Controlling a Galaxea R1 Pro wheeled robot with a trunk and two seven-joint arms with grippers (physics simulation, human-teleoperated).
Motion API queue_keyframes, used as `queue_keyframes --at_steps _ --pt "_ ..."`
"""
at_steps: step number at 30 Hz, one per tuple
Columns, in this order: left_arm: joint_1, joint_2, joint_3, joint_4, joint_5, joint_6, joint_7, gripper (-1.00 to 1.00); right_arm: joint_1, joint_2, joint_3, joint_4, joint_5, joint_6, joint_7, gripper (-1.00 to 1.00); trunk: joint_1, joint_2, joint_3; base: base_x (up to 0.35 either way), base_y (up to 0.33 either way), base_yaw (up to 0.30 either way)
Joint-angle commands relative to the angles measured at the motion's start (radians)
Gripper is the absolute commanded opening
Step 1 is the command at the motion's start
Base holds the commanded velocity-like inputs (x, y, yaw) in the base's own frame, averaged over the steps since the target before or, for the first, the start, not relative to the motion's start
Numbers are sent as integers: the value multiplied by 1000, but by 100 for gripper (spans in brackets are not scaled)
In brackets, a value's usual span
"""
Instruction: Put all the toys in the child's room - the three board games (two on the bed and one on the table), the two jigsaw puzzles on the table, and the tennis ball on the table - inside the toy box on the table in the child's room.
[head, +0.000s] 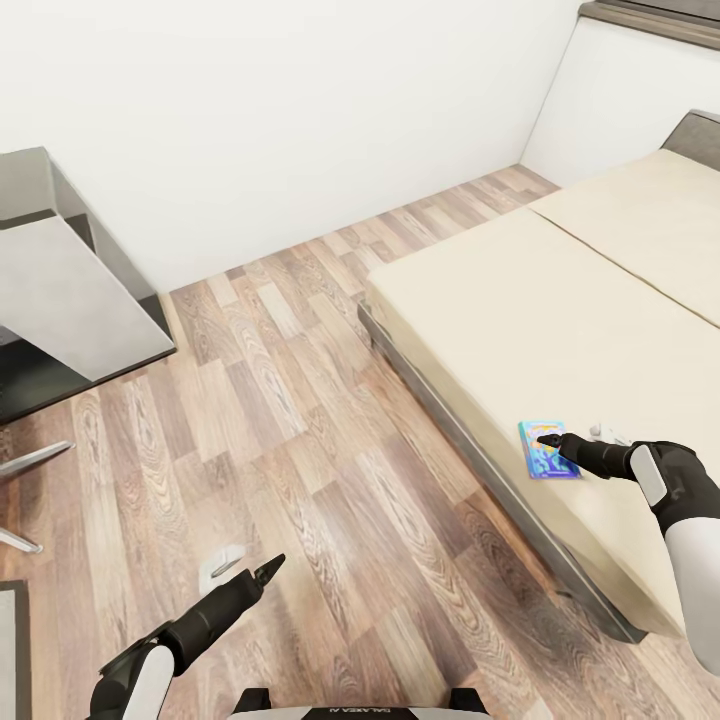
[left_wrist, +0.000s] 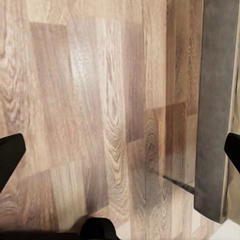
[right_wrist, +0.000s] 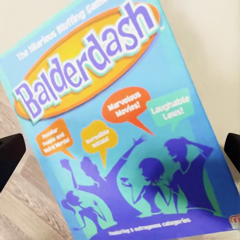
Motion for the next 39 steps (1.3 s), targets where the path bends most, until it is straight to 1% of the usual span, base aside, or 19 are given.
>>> queue_keyframes --at_steps 1,39 --pt "-1 -1 3 0 5 9 -3 100 -1 0 -4 -1 -1 6 2 100 0 0 -1 -18 66 0" --pt "-1 -1 3 -1 5 8 -2 100 -1 0 -4 -1 0 6 2 100 0 0 -1 -3 10 0"
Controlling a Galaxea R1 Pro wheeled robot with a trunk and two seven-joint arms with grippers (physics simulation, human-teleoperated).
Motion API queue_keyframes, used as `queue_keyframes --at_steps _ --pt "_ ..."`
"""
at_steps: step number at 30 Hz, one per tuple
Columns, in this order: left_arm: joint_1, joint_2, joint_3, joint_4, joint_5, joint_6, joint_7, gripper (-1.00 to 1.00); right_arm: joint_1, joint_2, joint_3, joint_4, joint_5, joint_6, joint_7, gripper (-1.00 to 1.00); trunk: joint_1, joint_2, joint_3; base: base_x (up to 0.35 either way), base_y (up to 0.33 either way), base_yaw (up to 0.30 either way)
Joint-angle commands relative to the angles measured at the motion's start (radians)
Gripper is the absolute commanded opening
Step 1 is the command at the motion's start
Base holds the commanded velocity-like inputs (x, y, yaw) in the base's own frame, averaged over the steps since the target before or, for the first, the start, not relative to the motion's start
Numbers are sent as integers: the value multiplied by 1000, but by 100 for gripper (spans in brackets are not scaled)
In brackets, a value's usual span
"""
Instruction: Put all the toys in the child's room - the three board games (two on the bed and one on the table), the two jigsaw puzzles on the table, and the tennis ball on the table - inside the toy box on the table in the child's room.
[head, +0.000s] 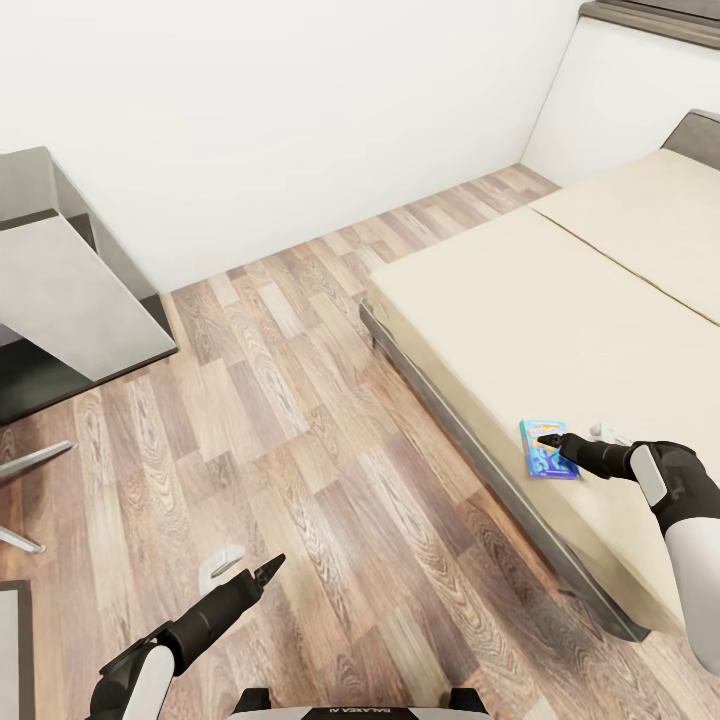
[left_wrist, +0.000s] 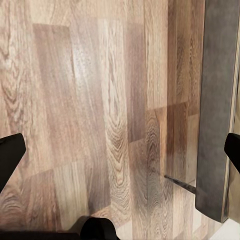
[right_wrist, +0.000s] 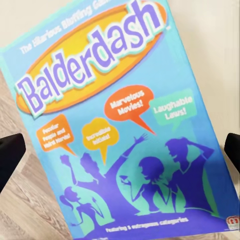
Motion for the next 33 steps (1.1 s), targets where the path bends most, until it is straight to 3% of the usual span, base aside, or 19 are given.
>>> queue_keyframes --at_steps 1,9,20,33 --pt "-1 -1 3 -1 5 9 -3 100 -1 0 -3 -1 -1 6 2 100 0 0 -1 0 0 0" --pt "-1 -1 4 -1 5 9 -3 100 1 -12 -8 -6 -1 6 1 100 0 0 -1 0 0 0" --pt "-1 -1 3 0 5 9 -3 100 20 -96 -17 -83 -21 19 10 100 0 0 -1 0 0 0" --pt "-1 -1 3 0 6 9 -3 100 93 -131 -29 -187 -72 27 89 100 0 0 -1 0 0 0"
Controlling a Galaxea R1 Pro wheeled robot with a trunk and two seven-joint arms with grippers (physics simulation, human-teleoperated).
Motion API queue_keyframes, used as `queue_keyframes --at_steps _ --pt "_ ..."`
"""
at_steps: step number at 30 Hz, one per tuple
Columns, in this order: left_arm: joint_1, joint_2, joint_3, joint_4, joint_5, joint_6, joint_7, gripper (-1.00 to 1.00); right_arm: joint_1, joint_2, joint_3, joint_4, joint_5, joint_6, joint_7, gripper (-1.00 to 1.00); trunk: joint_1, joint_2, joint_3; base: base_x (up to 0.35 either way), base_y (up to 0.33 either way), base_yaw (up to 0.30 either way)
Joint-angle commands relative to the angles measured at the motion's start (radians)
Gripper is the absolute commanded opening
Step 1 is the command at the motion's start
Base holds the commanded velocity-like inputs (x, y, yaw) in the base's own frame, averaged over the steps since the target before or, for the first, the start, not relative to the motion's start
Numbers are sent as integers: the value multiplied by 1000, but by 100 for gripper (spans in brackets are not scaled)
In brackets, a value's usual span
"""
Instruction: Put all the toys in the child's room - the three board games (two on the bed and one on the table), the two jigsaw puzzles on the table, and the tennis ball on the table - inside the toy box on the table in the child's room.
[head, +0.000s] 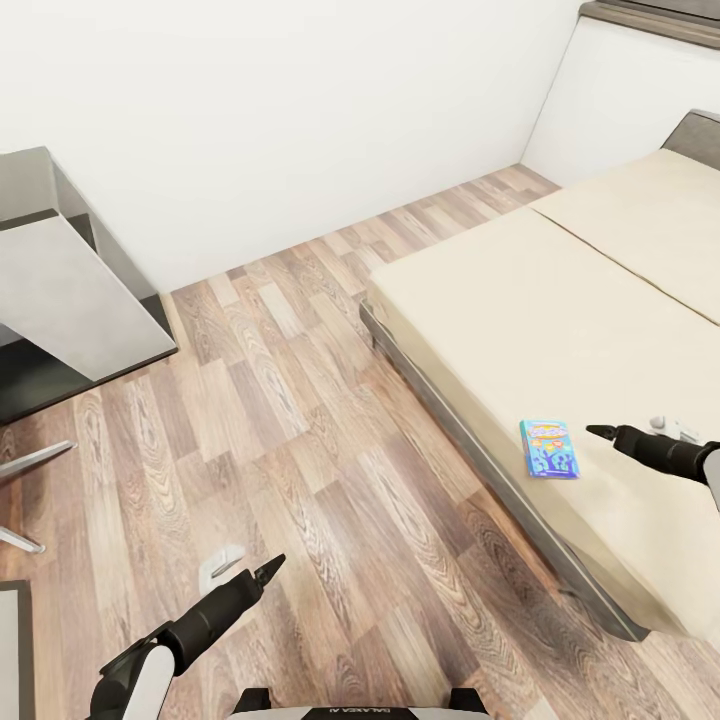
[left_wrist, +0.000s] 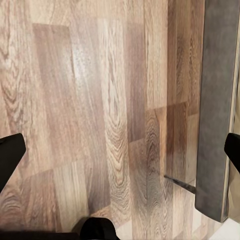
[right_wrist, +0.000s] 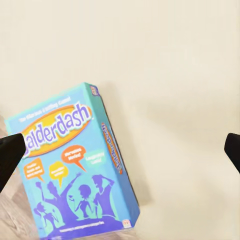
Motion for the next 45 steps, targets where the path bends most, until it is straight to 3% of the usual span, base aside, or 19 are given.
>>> queue_keyframes --at_steps 1,8,9,14,16,17,20,21,23,24,26,29,31,32,34,35,37,45 --pt "-1 -1 3 0 5 9 -3 100 13 -1 -4 -22 -4 6 15 100 0 0 -1 0 0 0" --pt "-1 -3 1 4 5 8 -3 100 67 -4 -6 -104 -15 5 45 100 0 0 -1 0 0 0" --pt "-14 -5 -2 28 8 8 -8 100 100 -5 -7 -155 -21 2 61 100 0 0 -1 0 0 0" --pt "-60 -9 -16 74 13 11 -12 100 128 -5 -7 -202 -26 -1 96 100 0 0 -1 0 0 0" --pt "-127 -17 -30 141 20 12 -15 100 145 -5 -8 -235 -27 -2 126 100 0 0 -1 0 0 0" --pt "-127 -17 -30 141 20 12 -15 100 145 -5 -8 -235 -27 -2 126 100 0 0 -1 0 0 0" --pt "-216 -33 -53 234 39 13 -22 100 159 -5 -8 -280 -29 3 150 100 0 0 -1 0 0 0" --pt "-216 -33 -53 234 39 13 -22 100 159 -5 -8 -280 -29 3 150 100 0 0 -1 0 0 0" --pt "-311 -50 -90 350 70 9 -39 100 173 -6 -11 -341 -29 17 165 100 0 0 -1 0 0 0" --pt "-311 -50 -90 350 70 9 -39 100 173 -6 -11 -341 -29 17 165 100 0 0 -1 0 0 0" --pt "-399 -65 -138 485 109 -10 -71 100 195 -6 -22 -402 -29 41 174 100 0 0 -1 0 0 0" --pt "-440 -72 -165 553 128 -32 -94 100 207 -6 -33 -425 -29 51 177 100 0 0 -1 0 0 0" --pt "-508 -79 -220 675 164 -88 -156 100 226 -3 -57 -462 -28 68 182 100 0 0 -1 0 0 -6" --pt "-508 -79 -220 675 164 -88 -156 100 226 -3 -57 -462 -28 68 182 100 0 0 -1 0 0 -12" --pt "-554 -81 -267 761 192 -136 -238 100 240 0 -75 -489 -27 79 185 100 0 0 -1 0 0 -60" --pt "-554 -81 -267 761 192 -136 -238 100 240 0 -75 -489 -27 79 185 100 0 0 -1 0 0 -81" --pt "-584 -81 -299 819 210 -167 -321 100 248 3 -87 -515 -26 90 187 100 0 0 -1 0 0 -136" --pt "-606 -79 -337 891 230 -211 -432 100 258 11 -100 -556 -23 104 188 100 0 0 -1 0 0 -201"
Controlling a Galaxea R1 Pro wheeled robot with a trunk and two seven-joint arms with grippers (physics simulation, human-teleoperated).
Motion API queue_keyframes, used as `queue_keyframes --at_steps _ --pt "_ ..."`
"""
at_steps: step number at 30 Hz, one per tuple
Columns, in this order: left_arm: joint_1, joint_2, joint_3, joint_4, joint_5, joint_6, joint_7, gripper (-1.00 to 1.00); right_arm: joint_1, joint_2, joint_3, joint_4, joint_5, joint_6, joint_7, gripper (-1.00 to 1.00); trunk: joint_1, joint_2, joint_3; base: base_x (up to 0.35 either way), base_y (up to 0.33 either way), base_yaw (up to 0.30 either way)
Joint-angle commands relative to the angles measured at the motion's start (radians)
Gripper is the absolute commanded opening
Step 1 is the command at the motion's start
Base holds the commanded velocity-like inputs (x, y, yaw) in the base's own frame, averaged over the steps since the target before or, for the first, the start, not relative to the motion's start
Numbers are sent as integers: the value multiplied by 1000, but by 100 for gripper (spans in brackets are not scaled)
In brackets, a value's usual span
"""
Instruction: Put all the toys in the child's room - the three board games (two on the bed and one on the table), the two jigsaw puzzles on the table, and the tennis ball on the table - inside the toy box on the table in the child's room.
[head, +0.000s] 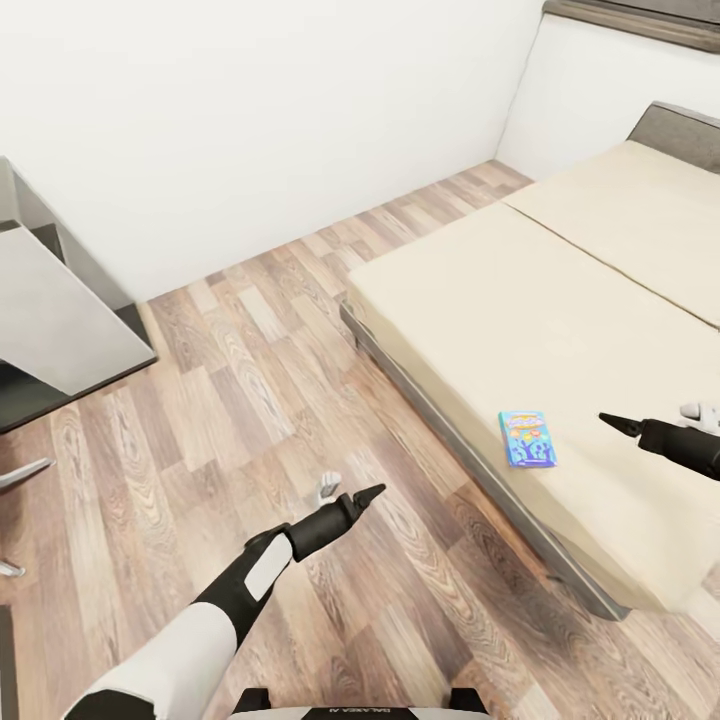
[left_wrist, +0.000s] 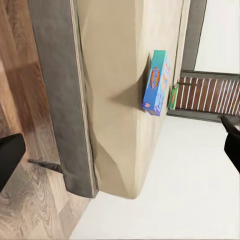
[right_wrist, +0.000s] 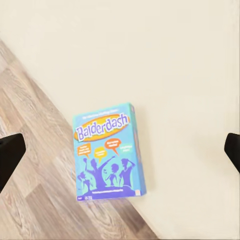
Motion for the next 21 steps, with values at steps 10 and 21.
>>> queue_keyframes --at_steps 10,21 --pt "7 2 -16 21 19 -24 -43 100 4 5 -6 -19 1 11 4 100 0 0 0 0 0 -260" --pt "10 8 -19 27 25 -65 -62 100 9 7 -7 -31 0 13 5 100 0 0 0 0 0 -279"
